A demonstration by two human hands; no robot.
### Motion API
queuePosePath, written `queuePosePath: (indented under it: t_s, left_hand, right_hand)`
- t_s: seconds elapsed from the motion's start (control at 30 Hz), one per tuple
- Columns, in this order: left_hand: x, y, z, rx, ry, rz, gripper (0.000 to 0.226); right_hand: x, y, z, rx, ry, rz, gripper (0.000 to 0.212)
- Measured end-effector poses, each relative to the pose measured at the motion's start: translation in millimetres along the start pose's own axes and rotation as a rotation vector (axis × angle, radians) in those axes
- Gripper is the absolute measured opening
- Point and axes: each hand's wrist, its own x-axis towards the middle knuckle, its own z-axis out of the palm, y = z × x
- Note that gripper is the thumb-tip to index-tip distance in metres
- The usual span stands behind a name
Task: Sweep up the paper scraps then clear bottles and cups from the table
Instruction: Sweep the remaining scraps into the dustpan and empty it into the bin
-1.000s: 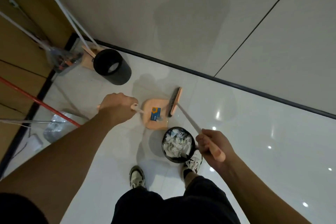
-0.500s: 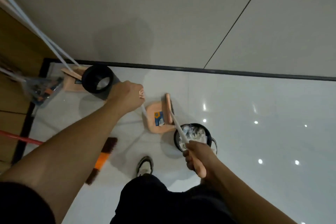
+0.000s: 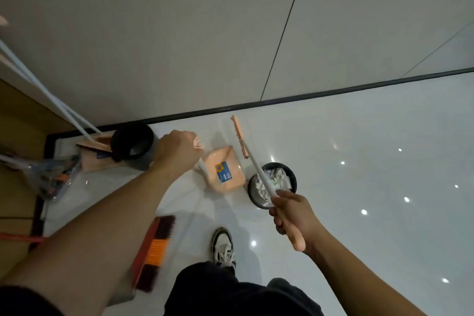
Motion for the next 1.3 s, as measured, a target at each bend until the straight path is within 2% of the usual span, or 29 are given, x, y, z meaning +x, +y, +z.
queuePosePath:
  t_s: [0.23,0.33,0.43,0.57,0.67,0.77,0.83,0.93,1.1,1.3]
  left_hand:
    - [-58.9,26.2,-52.4,0.036,0.155,0.107,0.028]
    - [-110.2,41.1,-77.1,0.065,0.281,0.187,0.026]
    - [-168.0,58.1,-91.3,0.176,0.389,0.350,0.024]
    - [-236.7,74.0,-92.1,0.299,0.448,0.607,0.015]
    - [-275.1,79.4,-88.9,0.343,0.454,0.772,0.024]
    - [-295.3,78.5,-83.1,0.442,0.422,0.941,0.033]
    - [-302.8,75.3,-75.2,0.464,0.382,0.994,0.032]
    - [-309.7,67.2,-65.1,0.443,0.347,1.038,0.031]
    - [-311.0,46.8,-70.7,0.455,0.382,1.144,0.028]
    - [-298.9,10.0,-99.9,0.400,0.436,1.171,0.019]
  right_hand:
    - [-49.2,62.7,-52.4,0.009,0.128,-0.217,0.020]
    - [-76.9,95.0,-79.6,0.056,0.140,-0.271,0.008]
    - [-106.3,129.4,-103.5,0.110,0.123,-0.272,0.010]
    - [-146.9,178.2,-127.3,0.172,0.110,-0.241,0.011]
    - [-169.8,202.5,-136.9,0.212,0.113,-0.207,0.016]
    - [-185.9,224.1,-135.3,0.256,0.121,-0.189,0.013]
    - [-194.4,238.5,-130.1,0.274,0.142,-0.178,0.010]
    - [-204.7,253.2,-118.5,0.331,0.163,-0.175,0.010]
    - [-224.2,260.9,-86.1,0.349,0.240,-0.195,0.015]
    - [-247.4,262.5,-38.6,0.315,0.338,-0.234,0.034]
